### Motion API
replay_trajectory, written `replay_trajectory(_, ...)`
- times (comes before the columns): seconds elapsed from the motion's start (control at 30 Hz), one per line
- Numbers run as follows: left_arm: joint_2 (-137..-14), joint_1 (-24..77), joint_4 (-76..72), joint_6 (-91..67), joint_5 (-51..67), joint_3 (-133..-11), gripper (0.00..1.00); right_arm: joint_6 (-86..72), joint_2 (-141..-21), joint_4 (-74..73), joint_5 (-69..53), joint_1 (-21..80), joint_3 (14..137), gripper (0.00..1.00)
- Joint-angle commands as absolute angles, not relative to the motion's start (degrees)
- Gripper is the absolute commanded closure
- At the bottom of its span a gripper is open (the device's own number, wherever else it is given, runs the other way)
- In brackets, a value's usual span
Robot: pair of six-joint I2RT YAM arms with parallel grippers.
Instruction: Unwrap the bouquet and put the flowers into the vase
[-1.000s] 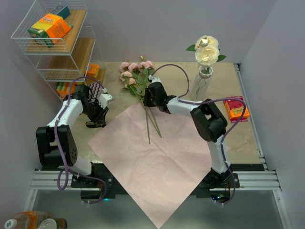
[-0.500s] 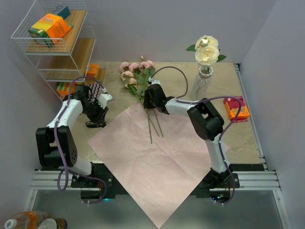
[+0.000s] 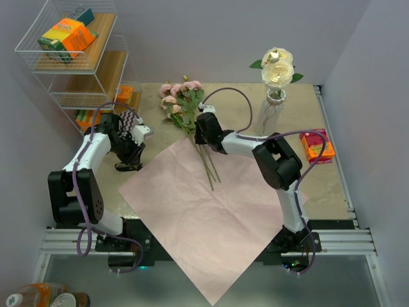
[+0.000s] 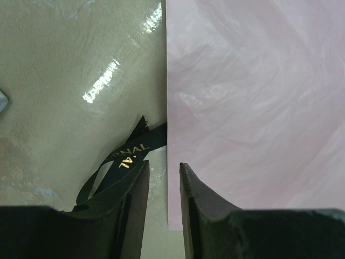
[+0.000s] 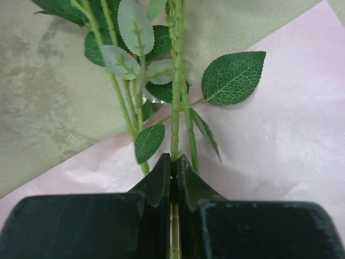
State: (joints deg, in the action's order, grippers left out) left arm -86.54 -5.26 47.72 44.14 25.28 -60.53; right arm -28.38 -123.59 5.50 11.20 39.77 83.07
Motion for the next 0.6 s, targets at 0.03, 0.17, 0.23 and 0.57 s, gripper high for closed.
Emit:
replay_trajectory(0.03, -84.90, -5.80, 48.16, 44.47, 26.10, -62.58, 0.66, -24.44, -109.53, 11.86, 10.73, 40.25, 80.95, 1.00)
replay_trajectory(0.17, -84.38, -5.80, 48.16, 44.38, 26.46, -62.49, 0.66, -22.15, -103.19, 13.88, 8.88, 40.17, 79.45, 1.00)
replay_trajectory(0.23, -84.03, -5.89, 48.16, 44.38, 26.46, -62.40, 0.66, -21.27, -99.50, 16.07, 7.13, 40.17, 77.53, 1.00)
replay_trajectory(0.57, -83.58, -5.89, 48.34, 44.65, 26.54, -62.31, 0.66, 1.29, -79.30, 37.61, 8.96, 40.52, 66.62, 1.00)
